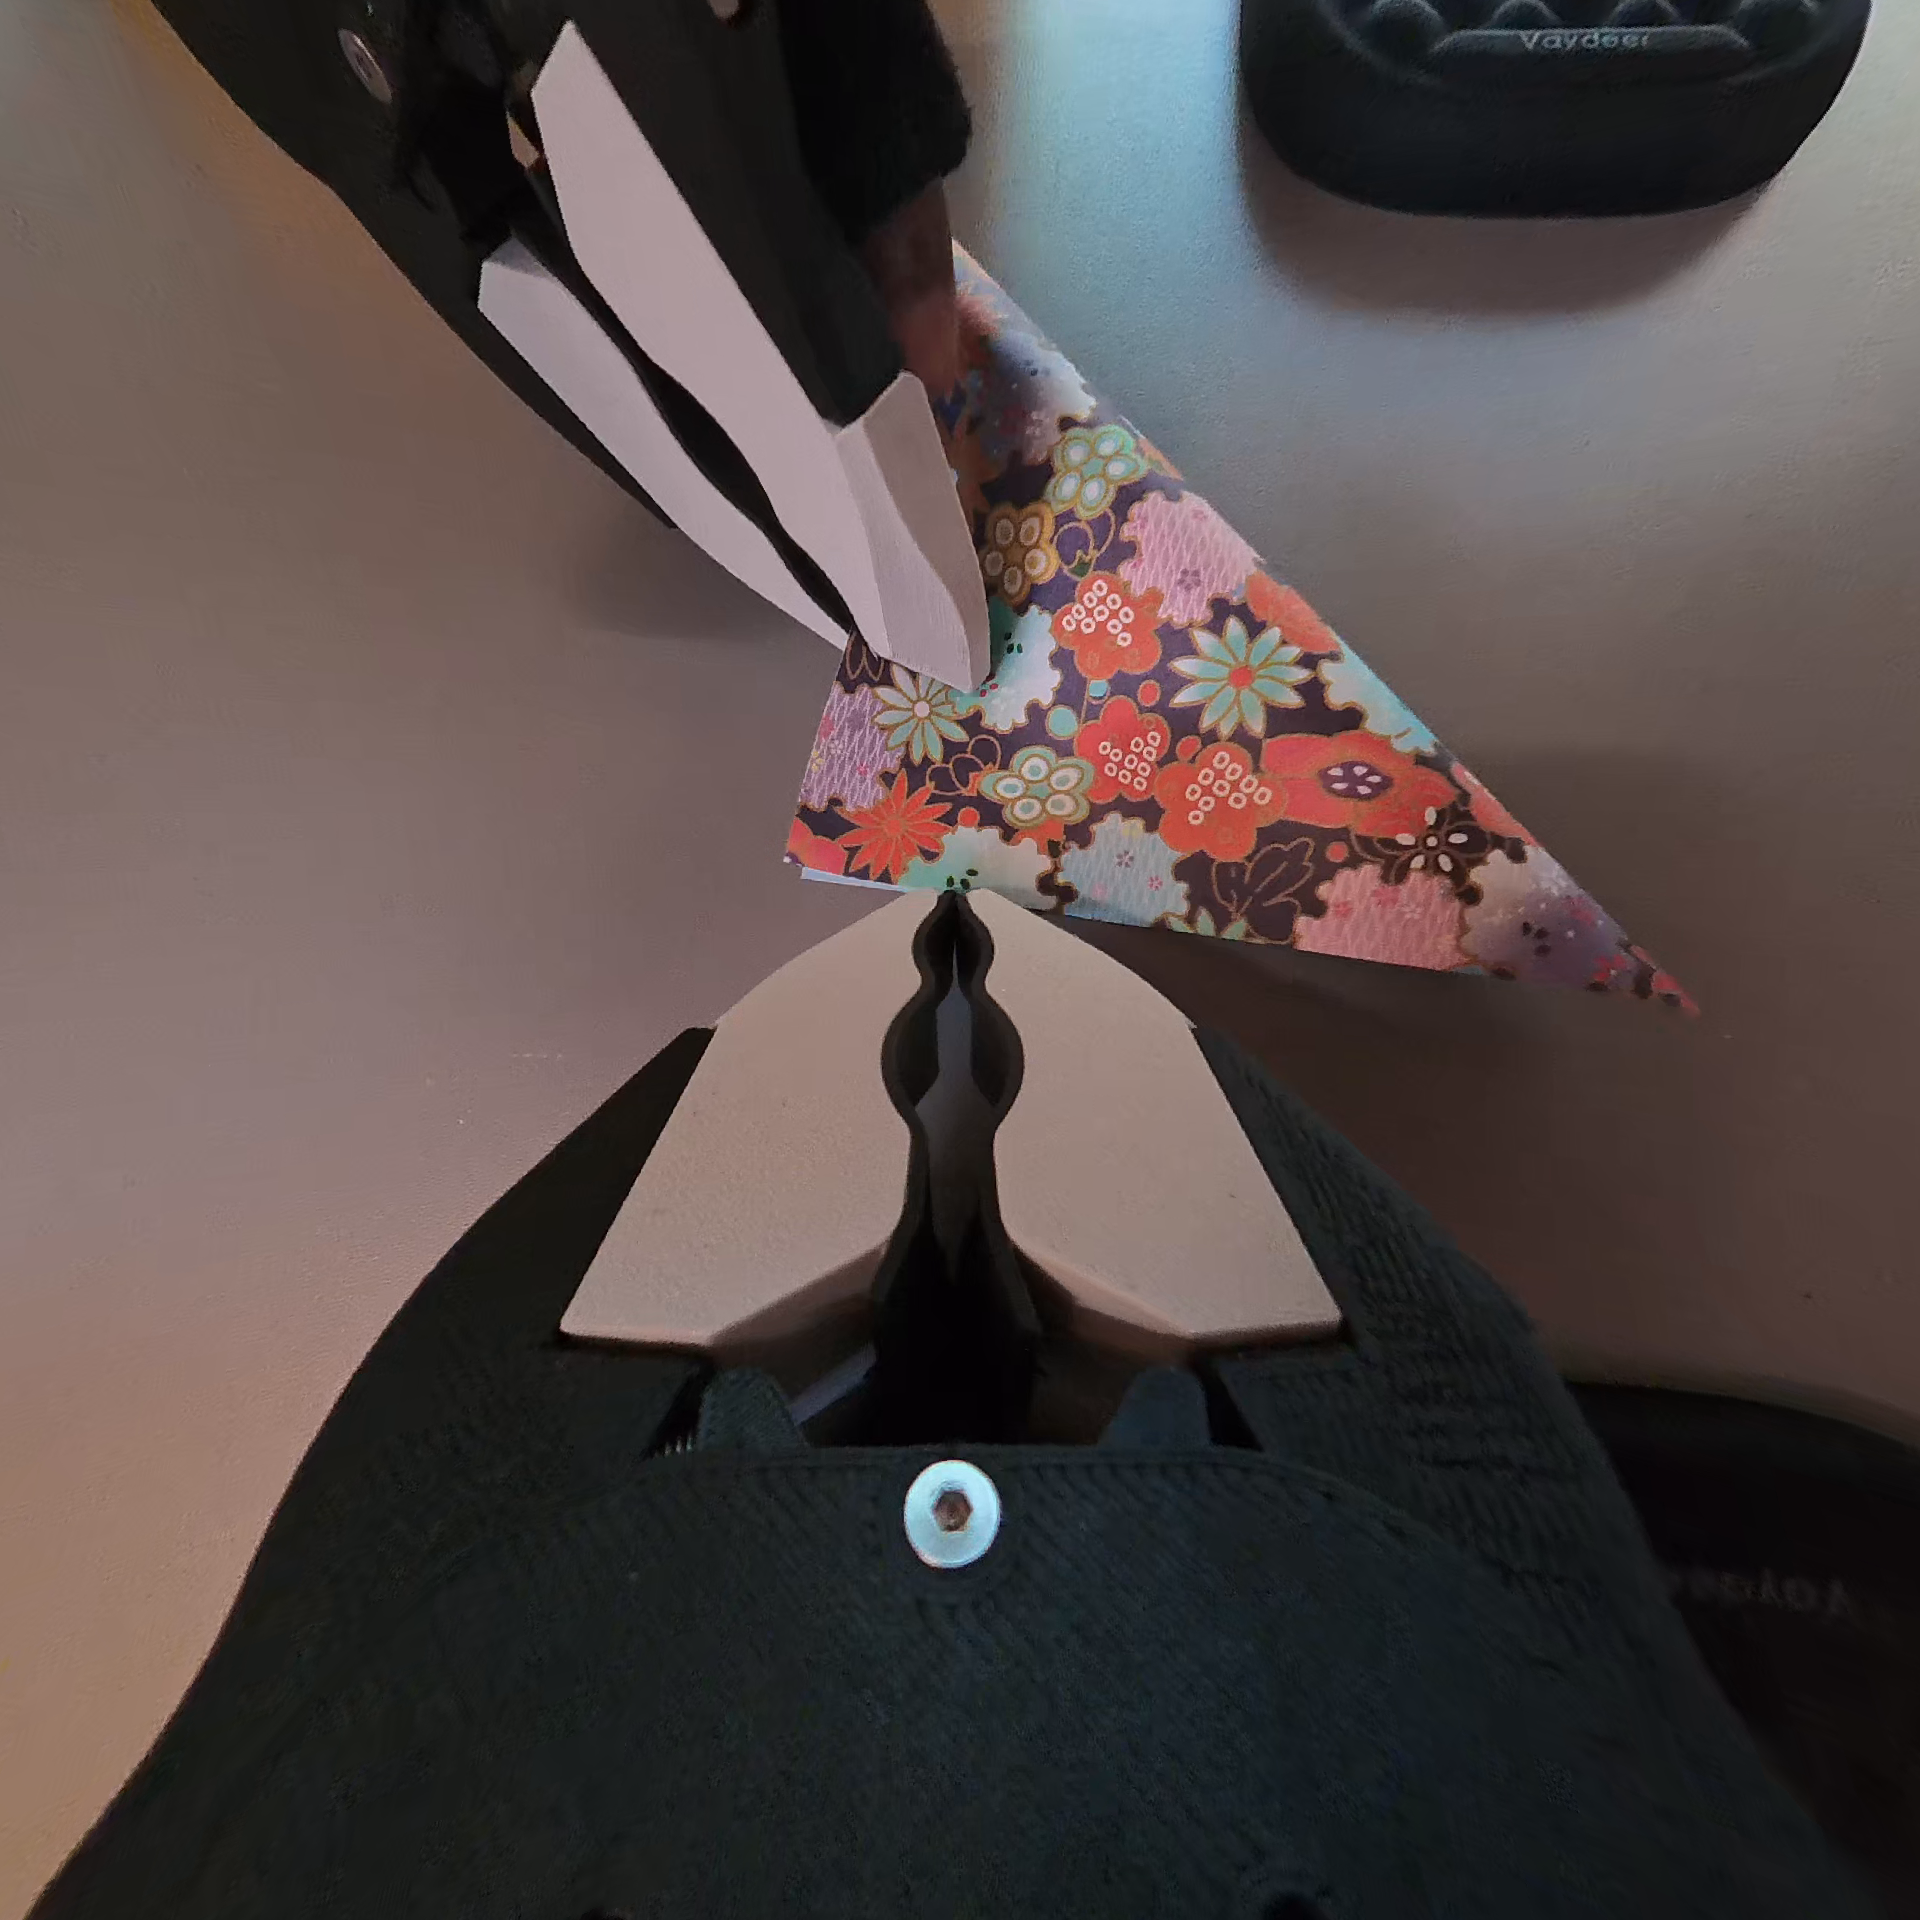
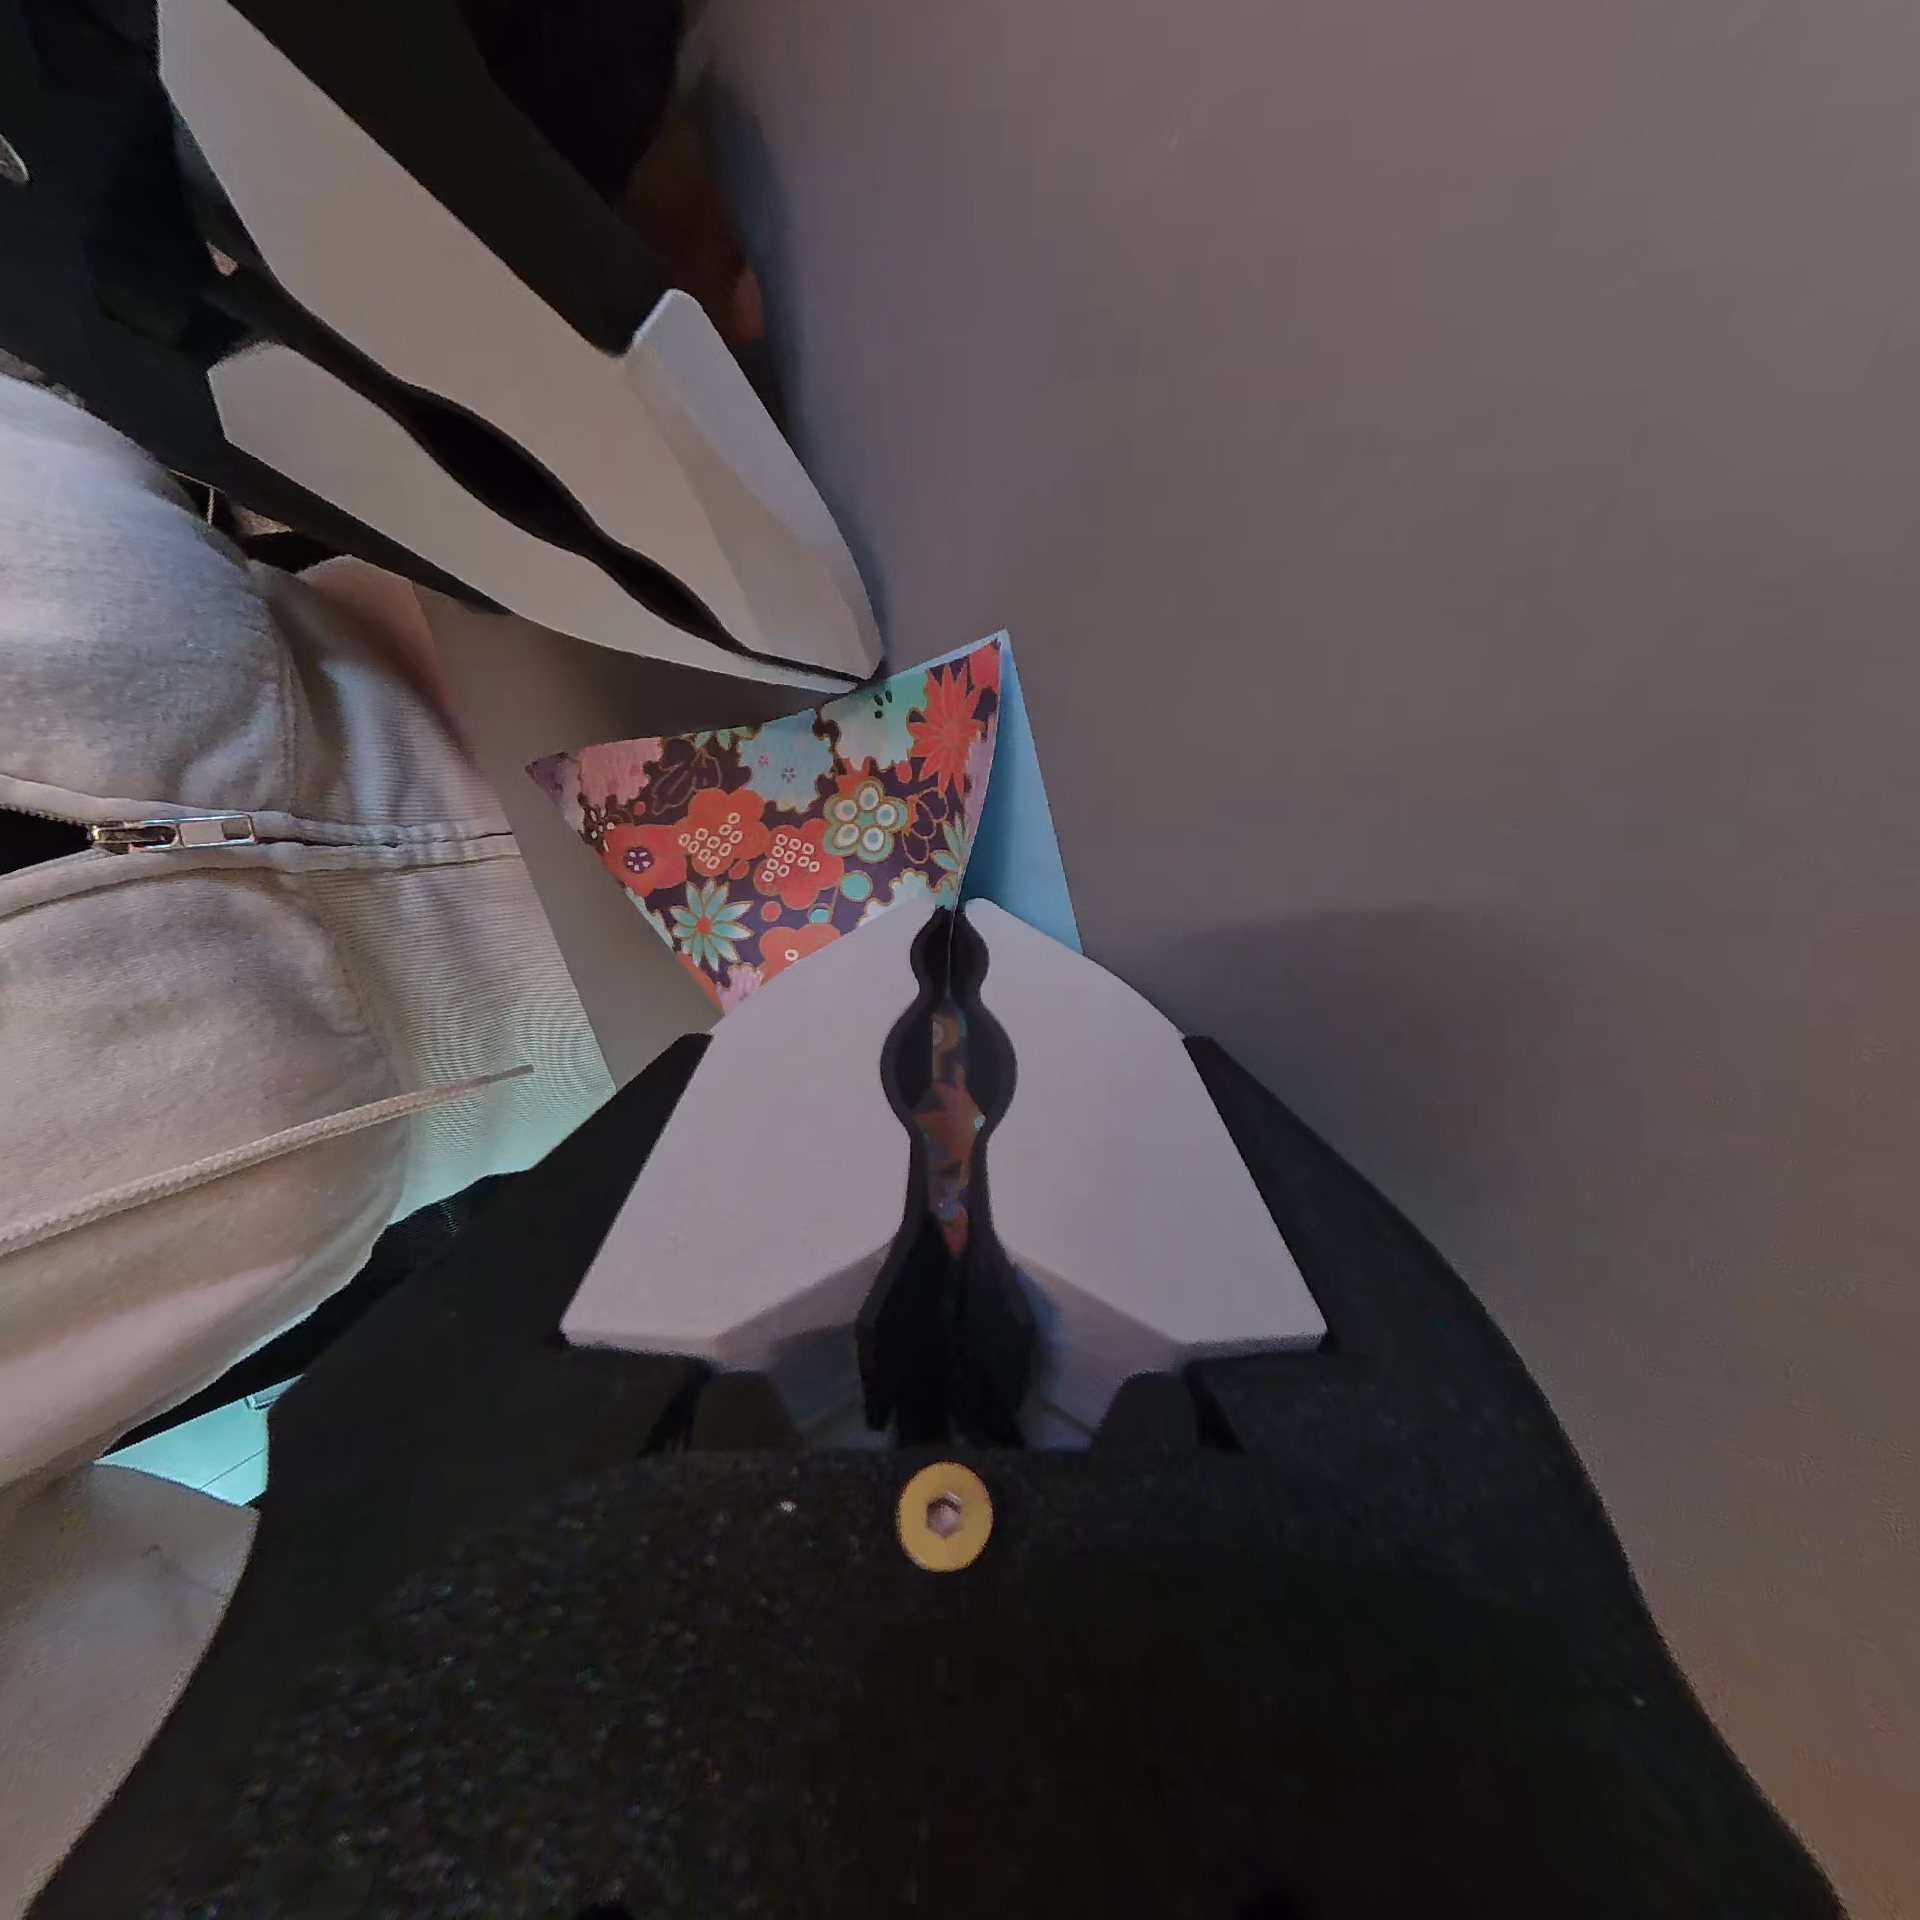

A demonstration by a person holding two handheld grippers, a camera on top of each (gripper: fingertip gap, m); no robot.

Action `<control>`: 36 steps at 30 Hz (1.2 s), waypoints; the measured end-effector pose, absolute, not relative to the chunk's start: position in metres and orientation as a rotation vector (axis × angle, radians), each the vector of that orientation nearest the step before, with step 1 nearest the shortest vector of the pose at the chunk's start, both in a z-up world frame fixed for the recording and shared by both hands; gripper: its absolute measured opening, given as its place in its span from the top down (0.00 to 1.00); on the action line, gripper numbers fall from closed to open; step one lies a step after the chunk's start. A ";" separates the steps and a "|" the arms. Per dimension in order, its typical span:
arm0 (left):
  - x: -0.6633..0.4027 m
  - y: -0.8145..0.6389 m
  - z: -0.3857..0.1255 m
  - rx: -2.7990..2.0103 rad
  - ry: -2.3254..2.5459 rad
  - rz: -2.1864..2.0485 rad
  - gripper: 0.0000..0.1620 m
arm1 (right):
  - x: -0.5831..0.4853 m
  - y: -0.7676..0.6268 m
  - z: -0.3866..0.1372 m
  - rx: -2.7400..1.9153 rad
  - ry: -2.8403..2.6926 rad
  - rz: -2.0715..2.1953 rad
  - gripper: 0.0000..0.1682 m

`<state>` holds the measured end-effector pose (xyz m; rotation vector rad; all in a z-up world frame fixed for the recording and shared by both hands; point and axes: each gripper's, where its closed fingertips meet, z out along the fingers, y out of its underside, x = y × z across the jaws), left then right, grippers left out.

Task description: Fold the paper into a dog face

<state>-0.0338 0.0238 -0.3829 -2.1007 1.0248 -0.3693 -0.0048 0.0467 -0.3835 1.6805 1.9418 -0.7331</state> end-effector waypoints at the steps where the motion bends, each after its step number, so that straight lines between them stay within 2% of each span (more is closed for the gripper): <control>1: -0.034 0.024 -0.383 -2.100 1.025 -0.367 1.00 | -0.005 0.047 -0.384 1.679 1.945 -0.730 1.00; 36: -0.033 0.024 -0.383 -2.084 1.037 -0.332 1.00 | -0.001 0.039 -0.383 1.547 2.032 -0.559 0.99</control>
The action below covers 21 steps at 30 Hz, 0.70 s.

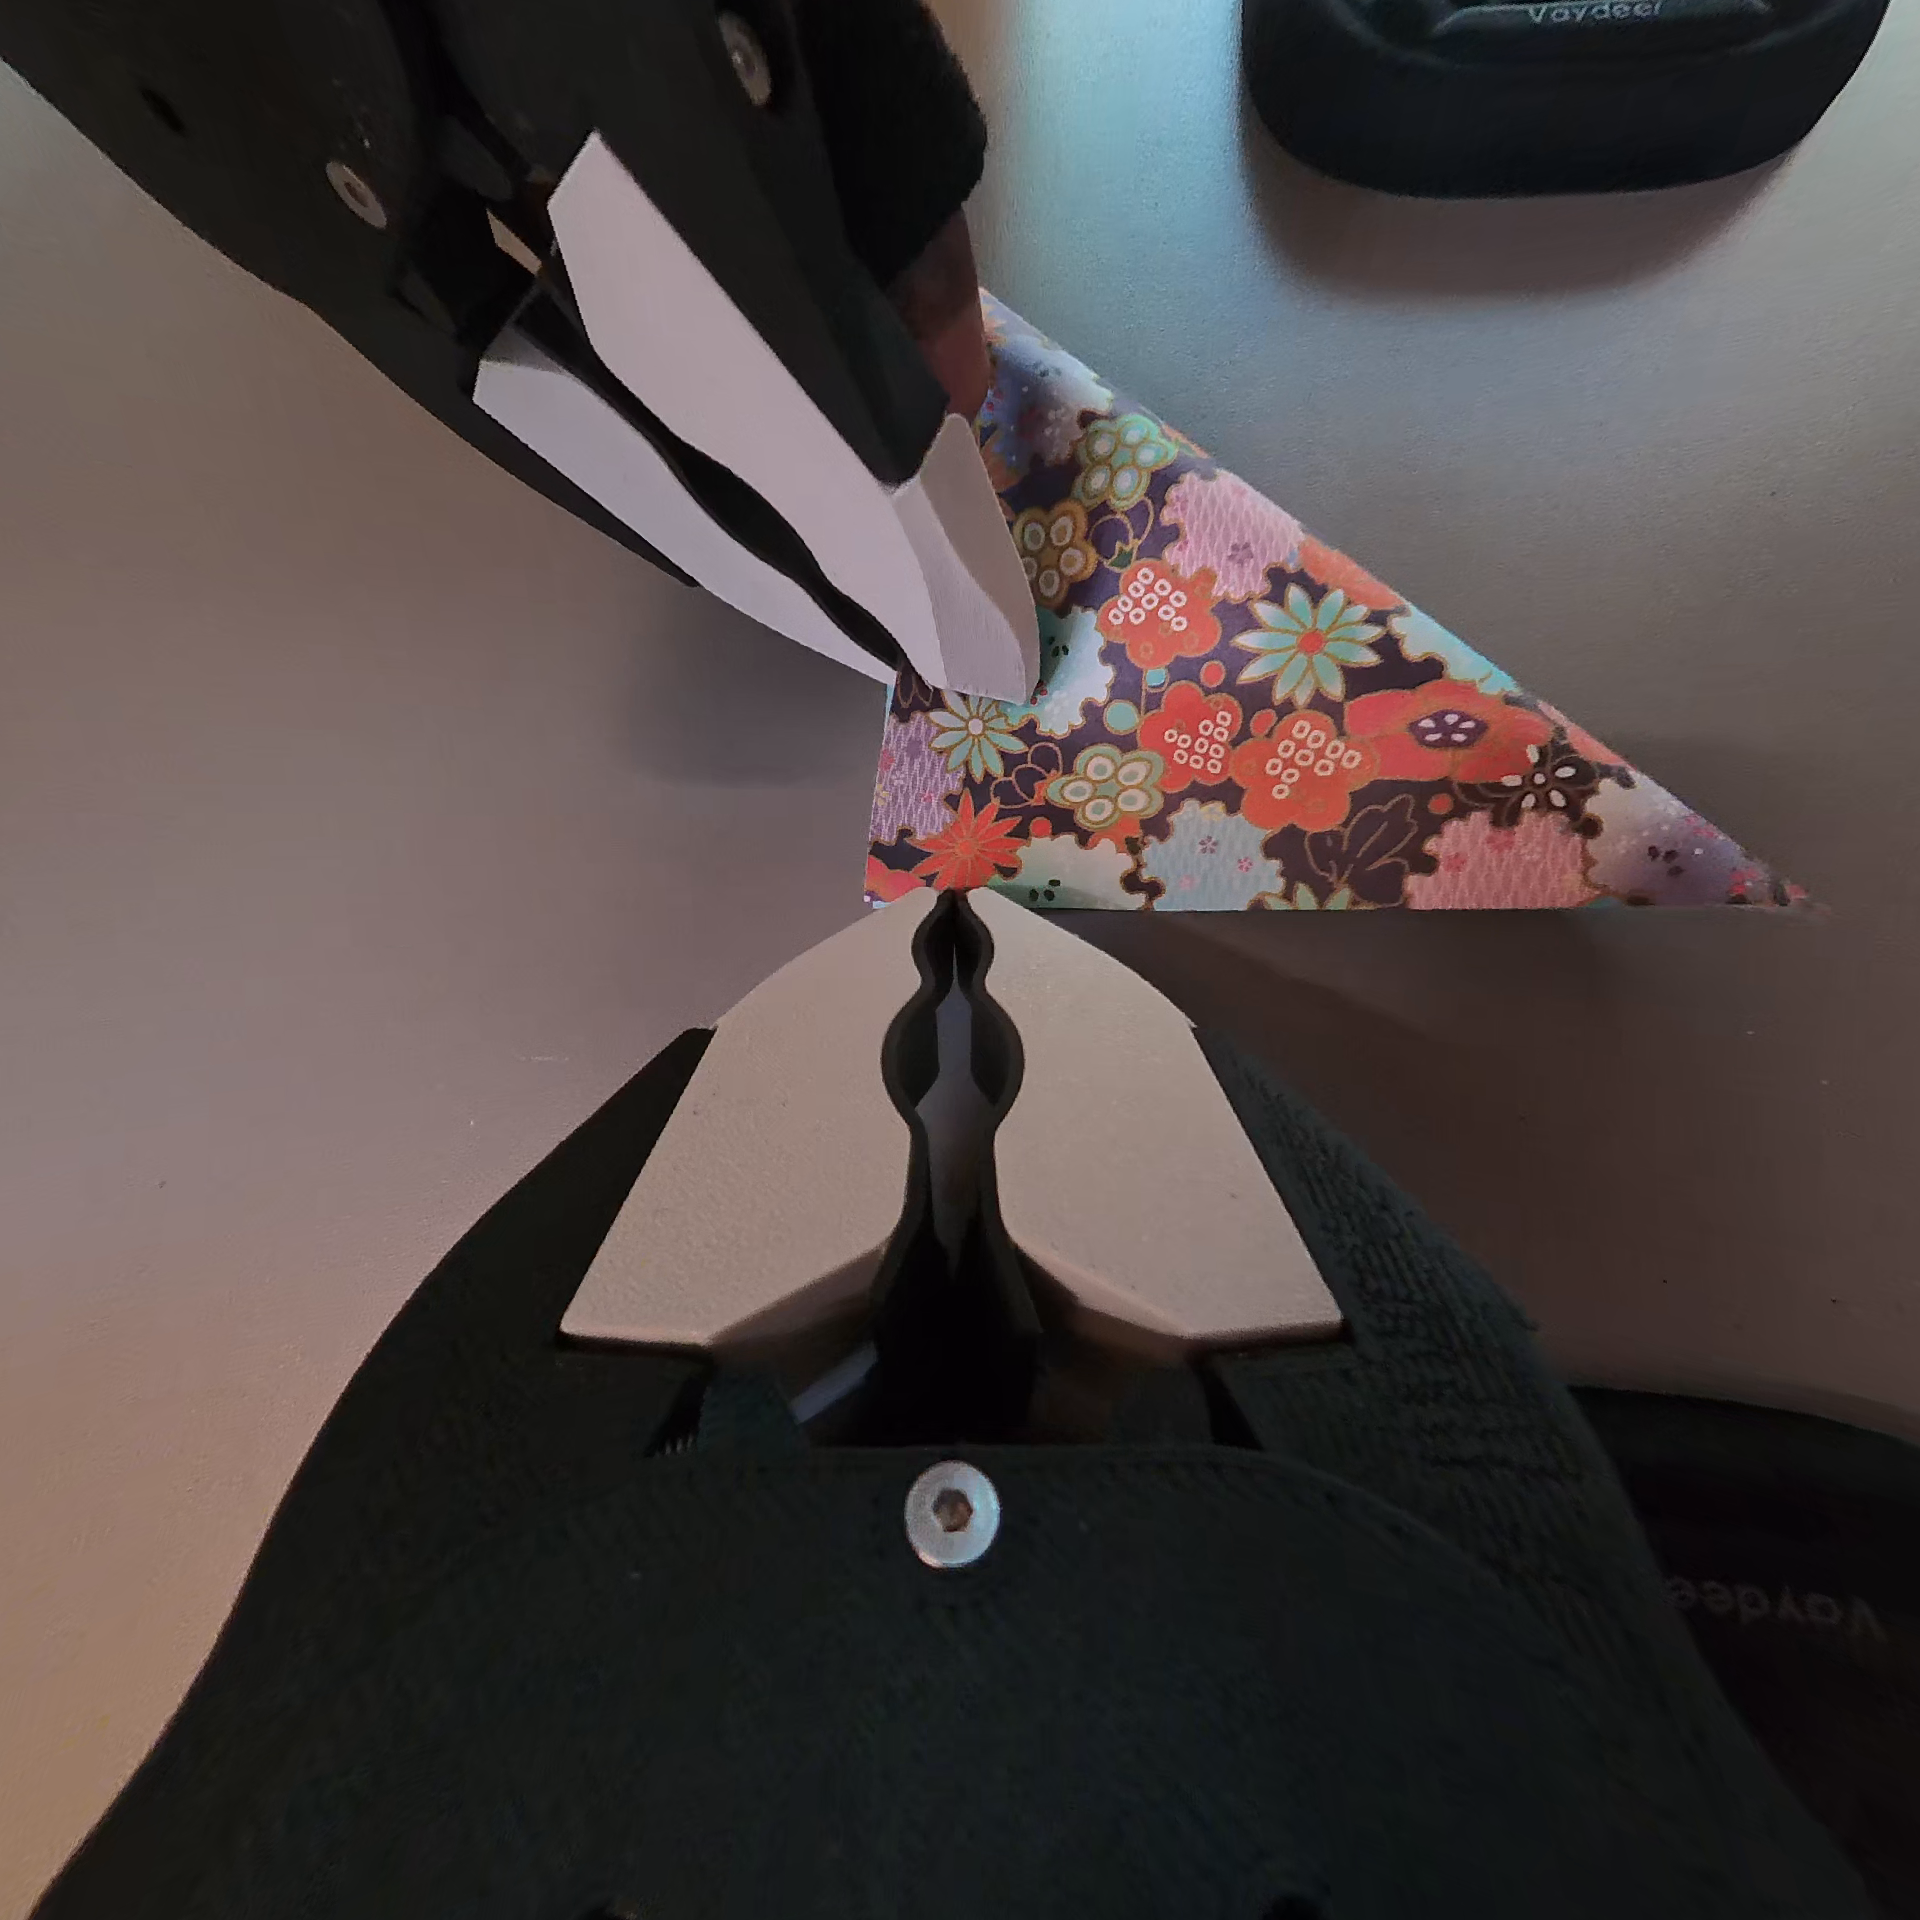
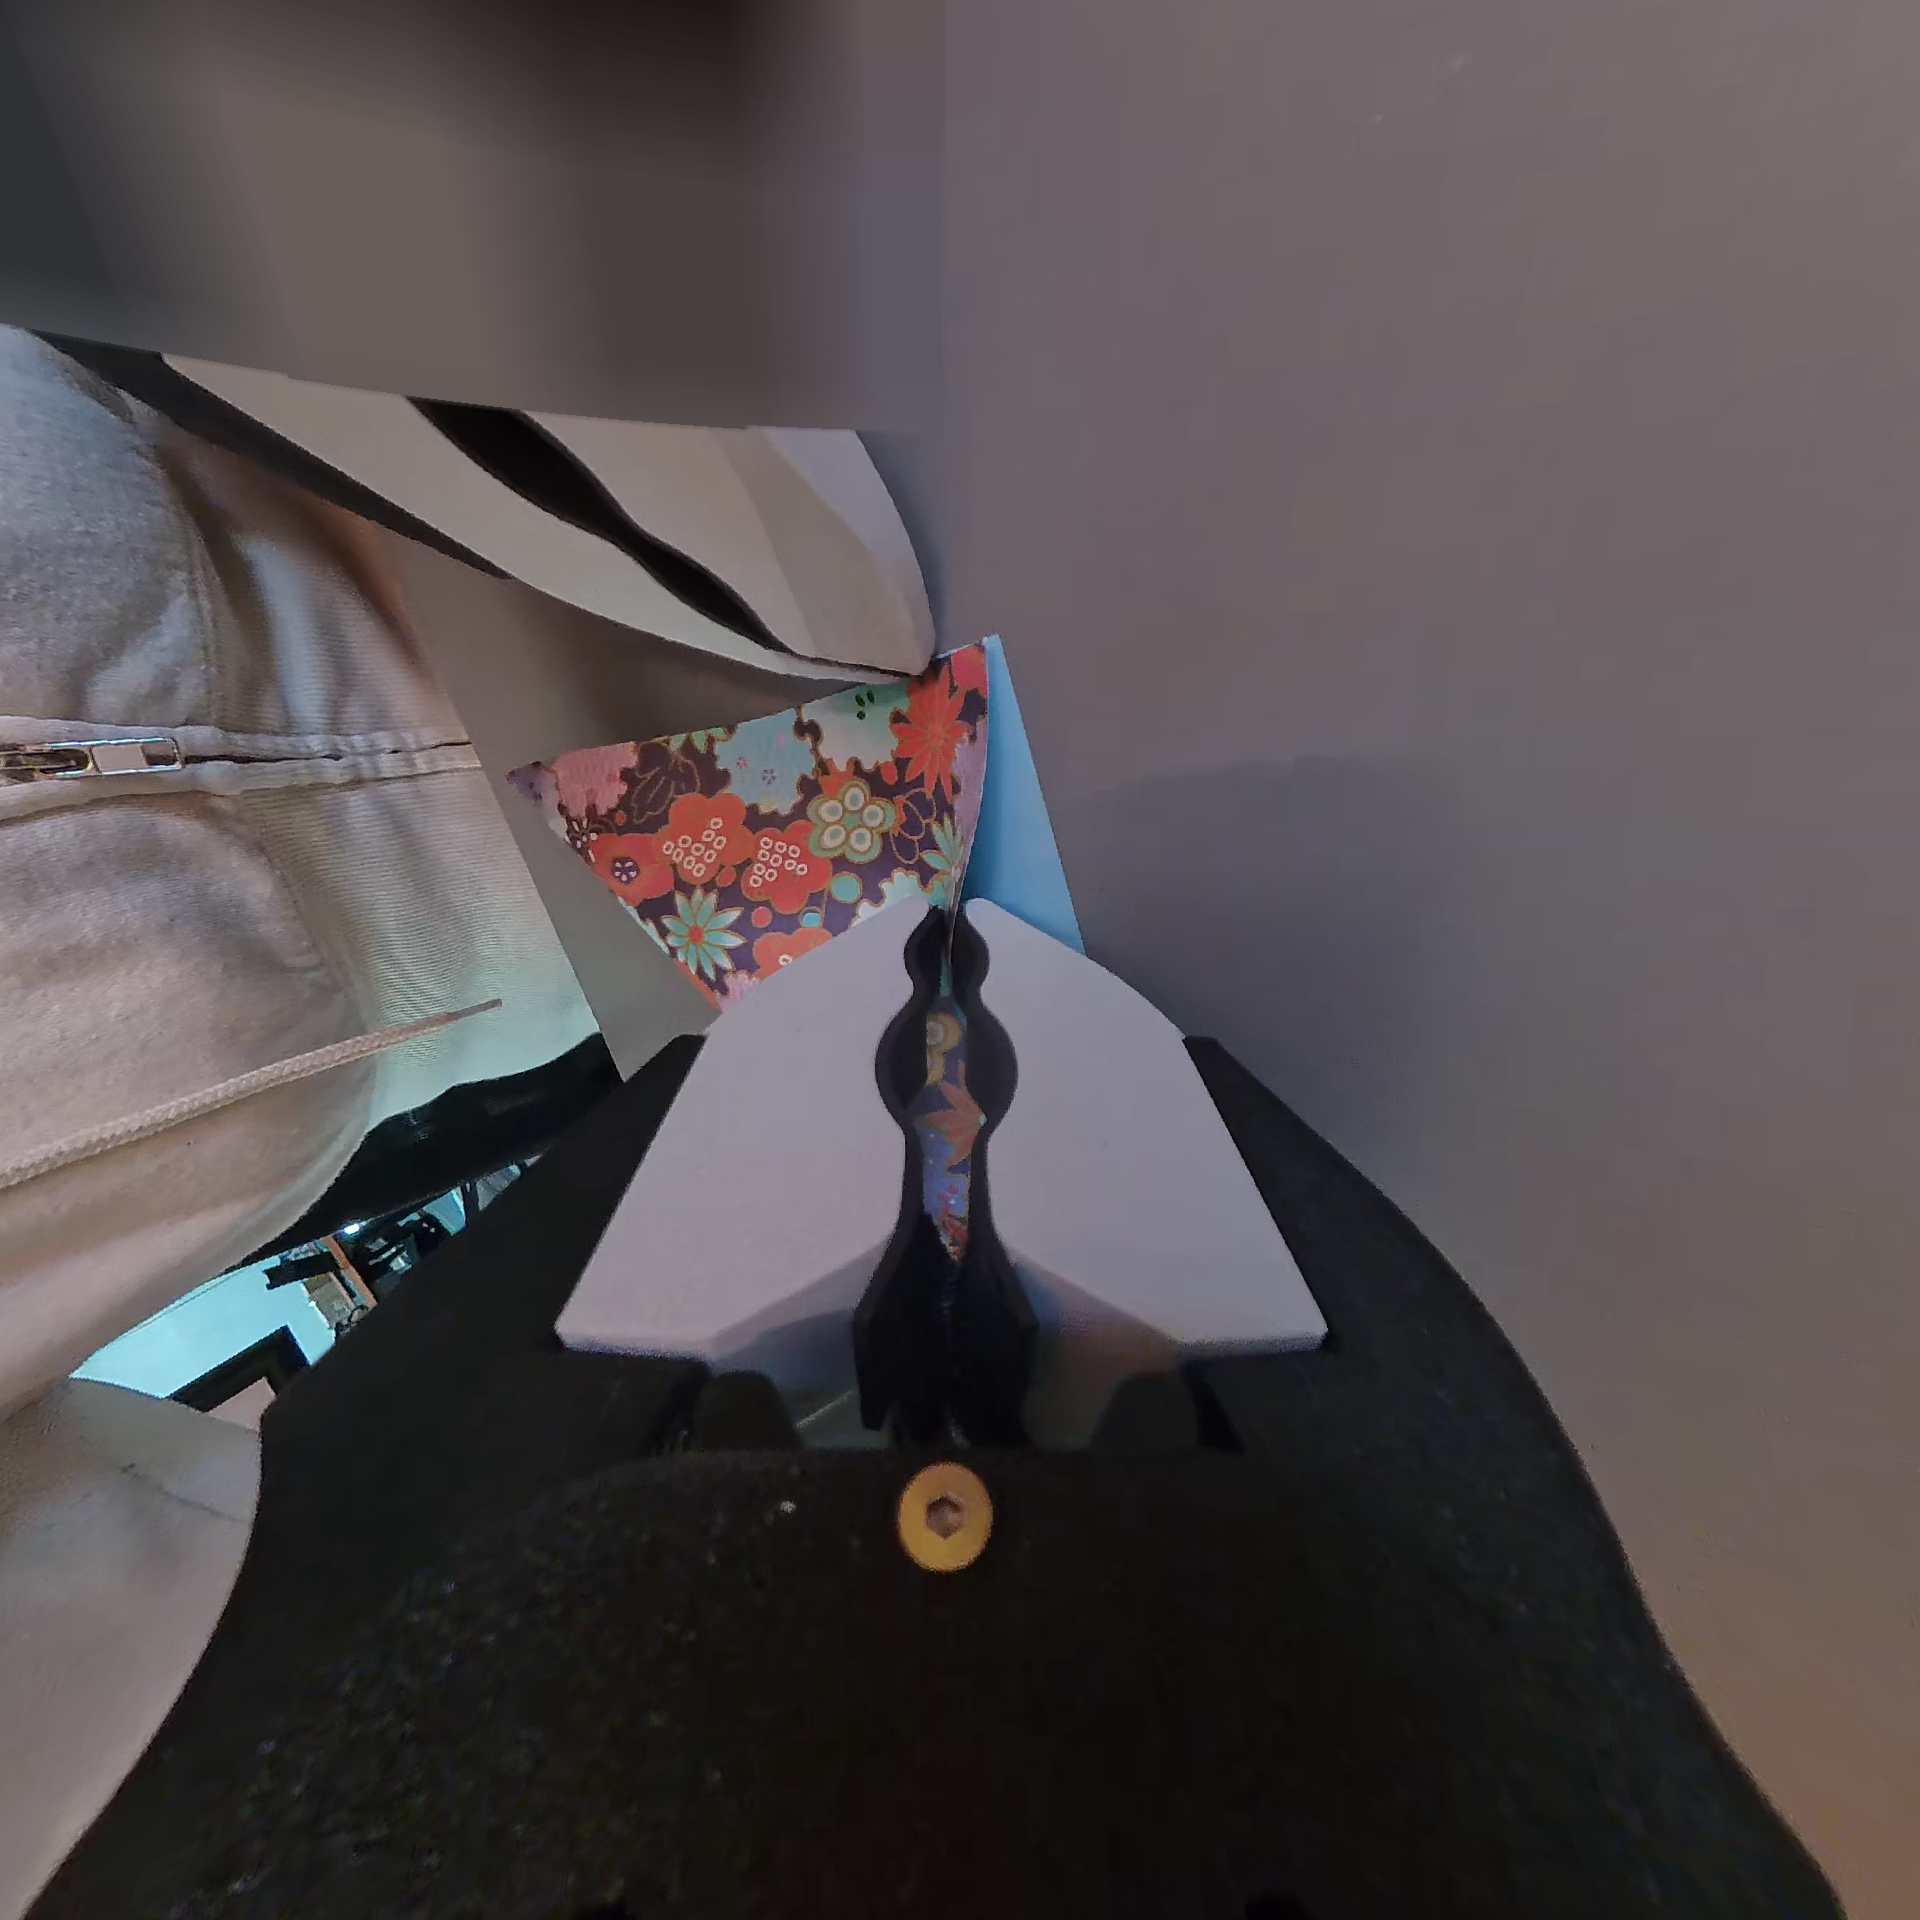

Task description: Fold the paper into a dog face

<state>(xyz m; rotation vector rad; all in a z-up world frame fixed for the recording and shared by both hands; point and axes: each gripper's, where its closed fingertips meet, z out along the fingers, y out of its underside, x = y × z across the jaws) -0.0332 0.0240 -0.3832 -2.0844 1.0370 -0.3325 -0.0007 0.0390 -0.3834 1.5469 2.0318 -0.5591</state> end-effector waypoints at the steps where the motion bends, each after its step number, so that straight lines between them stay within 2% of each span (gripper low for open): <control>1: -0.033 0.024 -0.383 -2.084 1.037 -0.332 1.00 | -0.001 0.039 -0.383 1.546 2.034 -0.551 0.99; 21: -0.034 0.024 -0.383 -2.079 1.040 -0.322 1.00 | -0.001 0.040 -0.384 1.511 2.073 -0.376 1.00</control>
